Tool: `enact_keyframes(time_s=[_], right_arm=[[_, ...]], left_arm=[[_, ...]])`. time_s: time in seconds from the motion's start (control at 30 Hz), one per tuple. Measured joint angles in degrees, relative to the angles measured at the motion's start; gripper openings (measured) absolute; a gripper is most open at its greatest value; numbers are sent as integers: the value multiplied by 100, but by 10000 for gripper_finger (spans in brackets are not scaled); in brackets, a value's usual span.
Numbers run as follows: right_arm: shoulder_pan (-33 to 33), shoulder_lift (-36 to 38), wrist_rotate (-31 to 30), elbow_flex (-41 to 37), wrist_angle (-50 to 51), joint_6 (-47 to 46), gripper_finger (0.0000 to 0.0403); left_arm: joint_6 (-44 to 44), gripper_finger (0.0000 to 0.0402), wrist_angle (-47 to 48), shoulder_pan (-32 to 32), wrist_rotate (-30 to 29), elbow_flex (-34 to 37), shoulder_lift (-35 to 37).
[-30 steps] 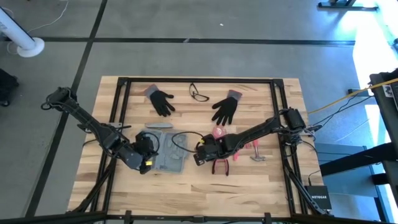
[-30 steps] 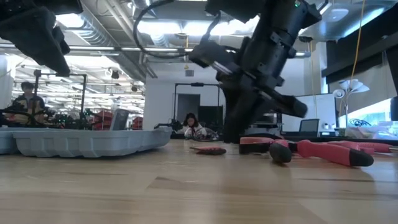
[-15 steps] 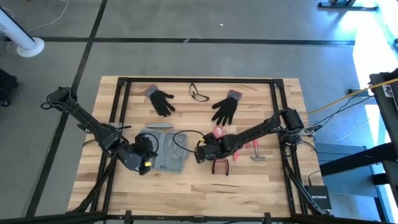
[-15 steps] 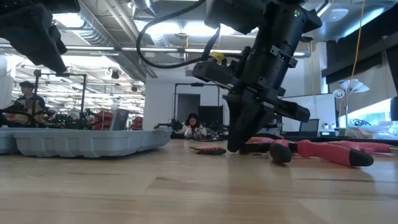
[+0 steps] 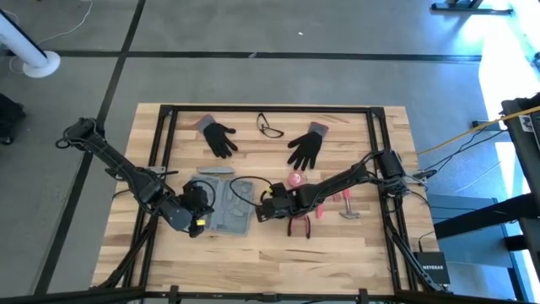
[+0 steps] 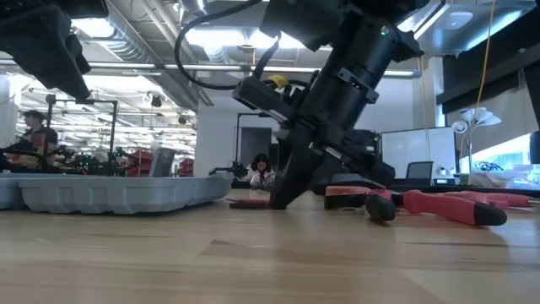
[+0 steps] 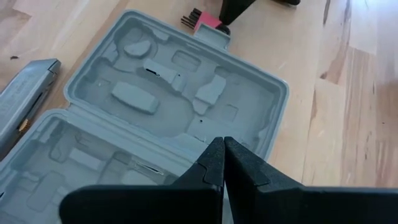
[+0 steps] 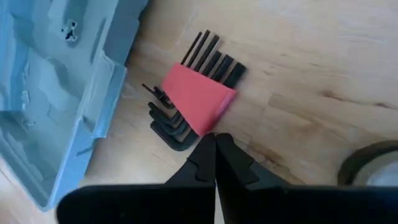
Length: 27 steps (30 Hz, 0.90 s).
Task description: Prefit tool cases
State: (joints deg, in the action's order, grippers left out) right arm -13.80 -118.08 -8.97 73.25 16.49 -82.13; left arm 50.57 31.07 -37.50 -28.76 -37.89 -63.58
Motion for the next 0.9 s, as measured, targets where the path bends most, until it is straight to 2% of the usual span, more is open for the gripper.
enact_keyframes(time_s=[0.33, 0.57, 0.73, 0.9], right_arm=[[33, 245, 53, -5, 830, 312, 0], [35, 981, -276, 0, 1660, 614, 0], [-25, 994, 12, -9, 2181, 729, 0], [-45, 945, -228, -17, 2709, 342, 0]], left_arm=[[0, 0, 3, -2, 1, 0, -1], [-299, 0, -9, -2, -1, 0, 1], [-387, 0, -1, 1, -3, 0, -1], [-217, 0, -17, 2, -3, 0, -1]])
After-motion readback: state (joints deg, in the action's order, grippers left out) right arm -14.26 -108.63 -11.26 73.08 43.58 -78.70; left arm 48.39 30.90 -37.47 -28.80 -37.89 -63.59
